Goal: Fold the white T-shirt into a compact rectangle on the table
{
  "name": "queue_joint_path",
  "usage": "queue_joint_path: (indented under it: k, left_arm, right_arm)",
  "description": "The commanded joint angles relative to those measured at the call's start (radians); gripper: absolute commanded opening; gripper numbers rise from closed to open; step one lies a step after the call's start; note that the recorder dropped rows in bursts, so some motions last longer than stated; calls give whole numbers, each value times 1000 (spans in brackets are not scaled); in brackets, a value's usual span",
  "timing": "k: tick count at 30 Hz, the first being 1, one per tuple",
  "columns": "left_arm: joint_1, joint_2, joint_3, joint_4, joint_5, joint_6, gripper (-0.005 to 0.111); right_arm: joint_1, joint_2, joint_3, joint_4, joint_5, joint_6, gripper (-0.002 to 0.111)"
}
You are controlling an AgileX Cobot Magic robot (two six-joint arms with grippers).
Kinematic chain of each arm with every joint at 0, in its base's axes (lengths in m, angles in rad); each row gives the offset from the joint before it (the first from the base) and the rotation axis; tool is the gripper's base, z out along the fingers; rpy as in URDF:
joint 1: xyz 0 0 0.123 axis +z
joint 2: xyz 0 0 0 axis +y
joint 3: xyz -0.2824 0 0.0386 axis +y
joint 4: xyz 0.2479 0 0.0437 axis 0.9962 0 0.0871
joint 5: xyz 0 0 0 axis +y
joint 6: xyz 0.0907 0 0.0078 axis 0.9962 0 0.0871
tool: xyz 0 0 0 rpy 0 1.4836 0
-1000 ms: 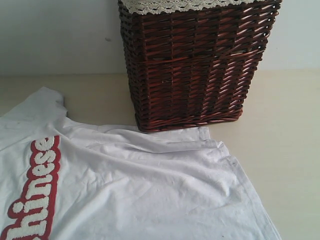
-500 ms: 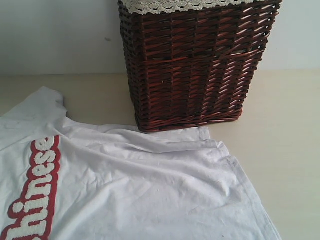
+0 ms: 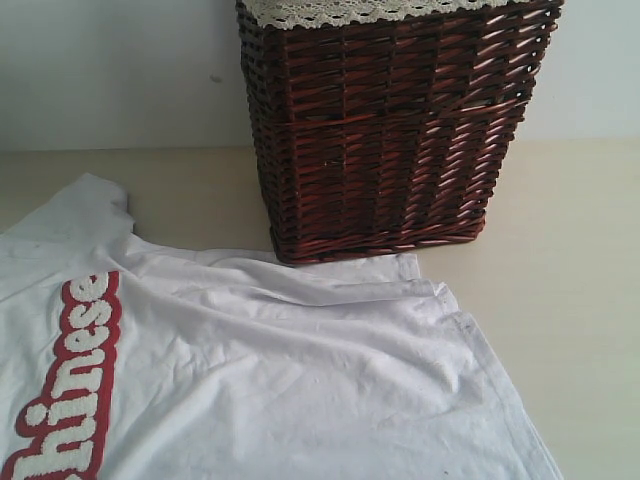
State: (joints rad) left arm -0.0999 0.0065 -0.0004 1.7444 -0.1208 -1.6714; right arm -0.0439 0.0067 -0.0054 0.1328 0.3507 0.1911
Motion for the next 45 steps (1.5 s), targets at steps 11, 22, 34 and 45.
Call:
queue_joint_path:
  k: [11,22,34,45]
  left_arm:
    - [-2,-6,0,0,10,-7,3]
    - [-2,-6,0,0,9,-7,3]
    - [-2,-6,0,0,9,-7,3]
    - [-2,-6,0,0,7,-7,3]
  right_arm:
    - [-3,-7,5,-3,-6,-5,0]
    - [1,0,-4,7,0,-5,0]
    - [20,760,-427,272,-4,-4,0]
    - [20,1211,-903,364,224,-58,0]
